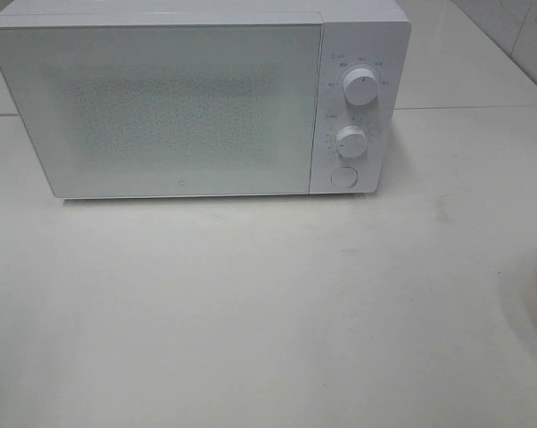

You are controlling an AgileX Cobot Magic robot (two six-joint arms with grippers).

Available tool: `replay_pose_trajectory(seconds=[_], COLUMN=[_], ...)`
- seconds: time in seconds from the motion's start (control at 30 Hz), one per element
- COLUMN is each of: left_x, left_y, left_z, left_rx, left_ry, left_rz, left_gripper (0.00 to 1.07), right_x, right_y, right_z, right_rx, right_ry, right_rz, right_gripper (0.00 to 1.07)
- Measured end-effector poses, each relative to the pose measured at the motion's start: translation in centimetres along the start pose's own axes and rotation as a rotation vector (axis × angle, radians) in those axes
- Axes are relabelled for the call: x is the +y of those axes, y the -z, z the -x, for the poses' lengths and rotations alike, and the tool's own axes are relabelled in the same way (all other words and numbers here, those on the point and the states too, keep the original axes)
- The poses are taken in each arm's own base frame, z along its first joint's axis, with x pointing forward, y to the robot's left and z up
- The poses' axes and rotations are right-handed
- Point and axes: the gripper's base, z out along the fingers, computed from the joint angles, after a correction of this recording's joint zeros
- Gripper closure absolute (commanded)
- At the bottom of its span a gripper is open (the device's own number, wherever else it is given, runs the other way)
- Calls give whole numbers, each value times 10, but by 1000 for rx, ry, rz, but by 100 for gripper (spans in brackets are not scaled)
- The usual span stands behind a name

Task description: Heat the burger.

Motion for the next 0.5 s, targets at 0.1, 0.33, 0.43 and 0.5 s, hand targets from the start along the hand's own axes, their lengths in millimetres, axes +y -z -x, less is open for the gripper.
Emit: replay_pose_trajectory(seconds=[0.1,0.33,0.43,0.5], left_x=[-1,-3,-4,-4], left_y=[7,23,25,25], left_z=[-4,-17,-19,-19], left_rx=[-51,-180,-199,-199], left_ry=[-6,-21,-23,-22], left_rz=[4,11,12,11], left_gripper=[6,6,6,6], right_x=[0,0,0,0], right_y=[0,0,0,0], right_z=[0,0,0,0], right_rx=[0,0,0,0], right_ry=[0,0,0,0], right_rz=[0,0,0,0], right_gripper=[32,32,32,32])
